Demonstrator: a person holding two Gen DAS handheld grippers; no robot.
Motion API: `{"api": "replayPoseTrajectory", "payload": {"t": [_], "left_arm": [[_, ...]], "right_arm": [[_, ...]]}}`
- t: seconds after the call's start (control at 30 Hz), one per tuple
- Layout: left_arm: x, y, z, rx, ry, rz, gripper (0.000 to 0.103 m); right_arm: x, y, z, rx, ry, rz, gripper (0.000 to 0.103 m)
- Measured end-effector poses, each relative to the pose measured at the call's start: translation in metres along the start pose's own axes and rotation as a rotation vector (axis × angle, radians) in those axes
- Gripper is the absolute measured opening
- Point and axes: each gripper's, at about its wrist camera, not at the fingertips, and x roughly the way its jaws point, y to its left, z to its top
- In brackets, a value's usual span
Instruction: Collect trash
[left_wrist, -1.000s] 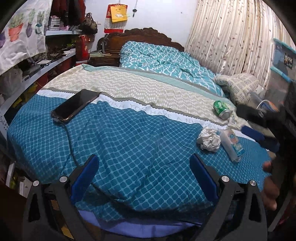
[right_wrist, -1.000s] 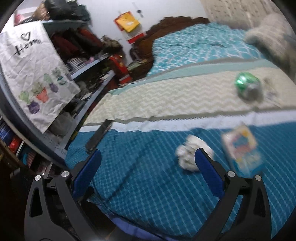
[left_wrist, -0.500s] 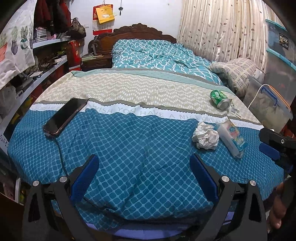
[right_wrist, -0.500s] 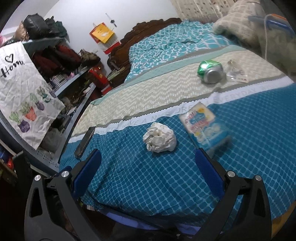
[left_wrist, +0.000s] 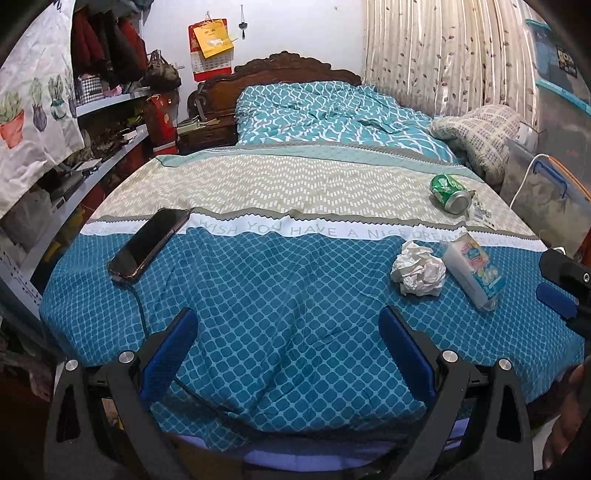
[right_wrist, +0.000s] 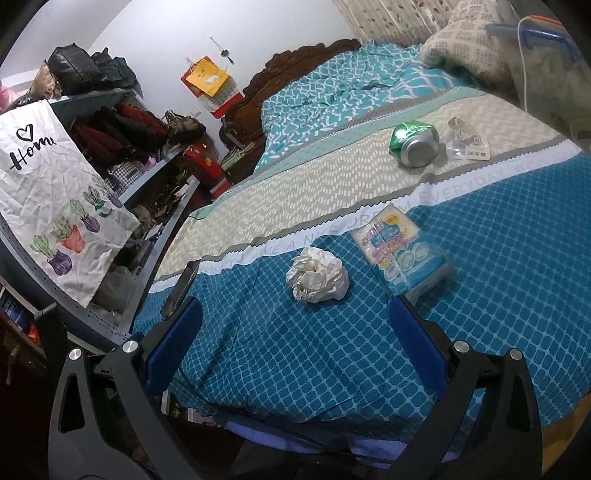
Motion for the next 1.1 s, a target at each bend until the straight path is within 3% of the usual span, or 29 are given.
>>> {"api": "replayPoseTrajectory", "payload": {"t": [0.47, 1.1], "left_arm": [[0.015, -0.011, 0.008, 0.028, 0.029, 0.042, 0.094], [0.042, -0.020, 0.019, 0.046, 0.078, -0.014, 0.094]], "right_arm": [[0.006, -0.015, 0.008, 0.023, 0.006, 0.026, 0.100], [0.007, -0.023, 0.011, 0.034, -0.016, -0.020, 0.100]]}}
